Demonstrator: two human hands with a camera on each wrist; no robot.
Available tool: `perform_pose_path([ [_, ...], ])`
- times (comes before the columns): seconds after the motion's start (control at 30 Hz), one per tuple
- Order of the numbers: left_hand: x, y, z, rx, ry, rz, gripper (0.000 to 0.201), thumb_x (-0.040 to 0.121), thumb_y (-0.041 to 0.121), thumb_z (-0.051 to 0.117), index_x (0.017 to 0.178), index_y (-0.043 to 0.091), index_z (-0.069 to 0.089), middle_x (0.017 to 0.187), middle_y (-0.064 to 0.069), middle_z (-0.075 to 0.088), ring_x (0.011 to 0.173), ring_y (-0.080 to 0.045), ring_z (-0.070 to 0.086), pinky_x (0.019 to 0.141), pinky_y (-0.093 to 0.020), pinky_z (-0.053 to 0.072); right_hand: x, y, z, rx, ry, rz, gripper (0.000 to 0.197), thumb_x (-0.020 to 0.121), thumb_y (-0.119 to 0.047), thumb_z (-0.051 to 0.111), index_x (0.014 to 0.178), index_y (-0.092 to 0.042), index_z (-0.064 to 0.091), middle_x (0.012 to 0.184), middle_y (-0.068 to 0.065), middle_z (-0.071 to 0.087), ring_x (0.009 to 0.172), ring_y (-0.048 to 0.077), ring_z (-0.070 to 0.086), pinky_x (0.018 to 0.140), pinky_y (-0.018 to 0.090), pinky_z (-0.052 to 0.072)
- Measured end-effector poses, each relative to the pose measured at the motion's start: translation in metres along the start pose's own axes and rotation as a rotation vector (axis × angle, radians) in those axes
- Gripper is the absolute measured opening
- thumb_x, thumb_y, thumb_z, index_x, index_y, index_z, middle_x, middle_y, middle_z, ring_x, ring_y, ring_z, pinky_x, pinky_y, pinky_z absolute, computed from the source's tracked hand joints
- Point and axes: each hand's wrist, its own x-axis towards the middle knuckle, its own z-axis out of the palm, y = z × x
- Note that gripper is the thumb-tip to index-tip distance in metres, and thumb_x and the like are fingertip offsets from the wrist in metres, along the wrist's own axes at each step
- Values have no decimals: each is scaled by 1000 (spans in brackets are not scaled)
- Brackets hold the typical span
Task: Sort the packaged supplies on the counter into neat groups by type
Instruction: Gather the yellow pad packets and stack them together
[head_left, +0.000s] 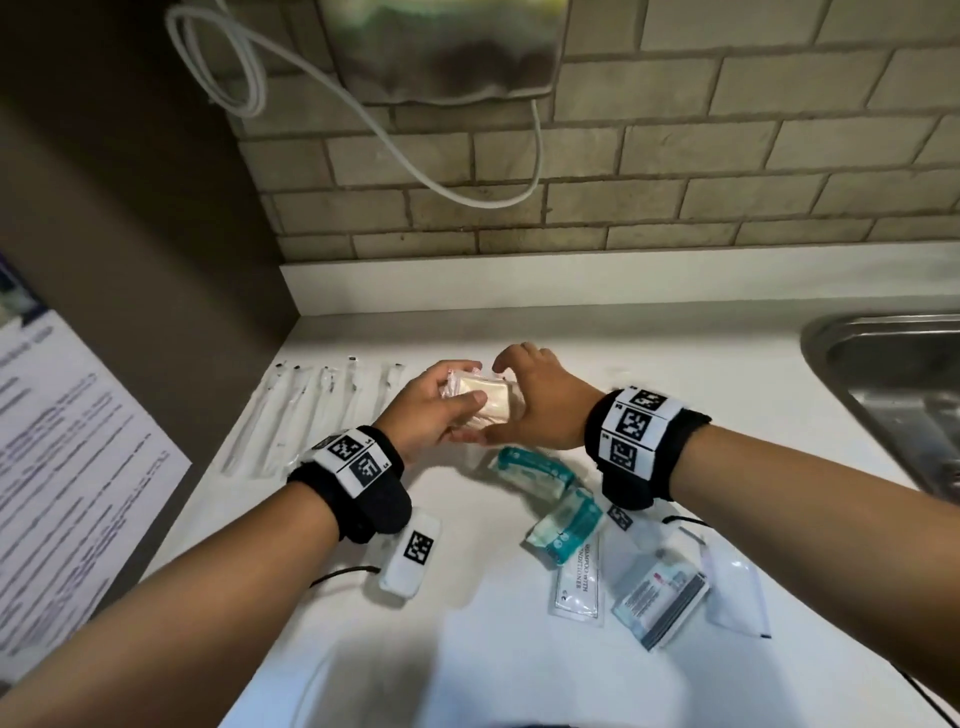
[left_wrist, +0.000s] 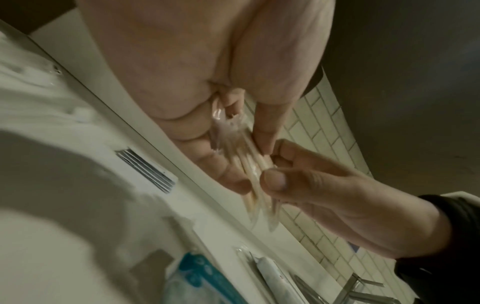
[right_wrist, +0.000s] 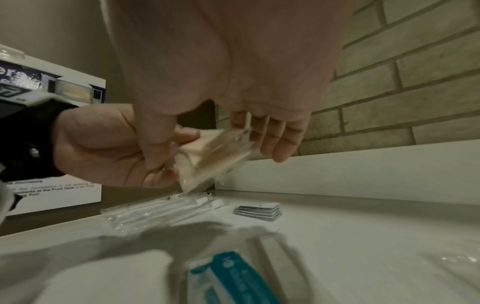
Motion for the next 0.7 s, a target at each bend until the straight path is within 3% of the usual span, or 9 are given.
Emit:
perform_pose_path([
  [0.1,-11,-5,-20,-38,7,-33,45,90,-3,60,129,18,50,122,-20,58,91,-31,67,70,-34,61,4,-16,9,130,-117,94,74,77,-35,75,132,-12,33,117,9,60,92,24,63,77,34,54],
  [0.2,-22,-16,-33,11,-36,-83,43,88,-6,60,124,16,53,120,-15,60,95,-29,66,80,-39,58,6,-30,21,108,-160,101,55,77,-25,77,121,-10,48,107,10,67,85,24,66,71,33,56],
  [0.27,-29,-25,-42,91,-72,-94,36,88,-8,59,119,9,55,110,-12,63,89,-24,66,74,-36,59,4,-38,32,21,-183,89,45,74,-27,78,109,-12,54,101,5,66,88,24,63,70,33,51],
  [0.33,-33,-29,-51,353,-127,-69,29,85,-2,66,109,11,57,102,-6,65,87,-22,65,71,-29,57,1,-44,41,-93,-218,96,40,72,-30,79,101,-17,55,96,1,64,87,22,59,69,29,43],
  [0.4,-38,-32,-58,630,-211,-65,31,77,17,74,104,20,59,106,-3,68,99,-26,65,87,-38,54,-3,-51,48,-217,-261,111,37,71,-34,78,96,-21,54,91,-2,61,83,20,55,68,28,41],
  [0.47,-42,-37,-61,809,-271,-63,32,76,24,71,106,23,58,112,-2,66,107,-26,63,94,-42,50,-5,-58,55,-311,-298,119,41,72,-38,77,101,-20,55,91,-3,60,83,20,56,68,28,41],
  [0.57,-46,-37,-59,1057,-279,40,32,89,24,62,119,21,51,118,1,62,107,-20,59,89,-34,48,-3,-64,66,-385,-292,103,53,74,-41,76,116,-18,52,103,1,64,96,23,62,71,29,43],
  [0.63,-49,-34,-56,1152,-278,97,33,93,28,54,124,20,47,121,3,57,108,-18,56,84,-29,43,-3,-63,74,-379,-271,116,52,76,-42,73,115,-18,48,104,2,65,96,26,63,69,30,42],
  [0.7,-52,-37,-57,1305,-305,114,31,95,30,47,125,21,44,120,1,53,106,-22,55,84,-33,43,-4,-64,84,-352,-261,168,47,77,-43,69,109,-18,45,95,2,62,93,28,63,68,32,43],
])
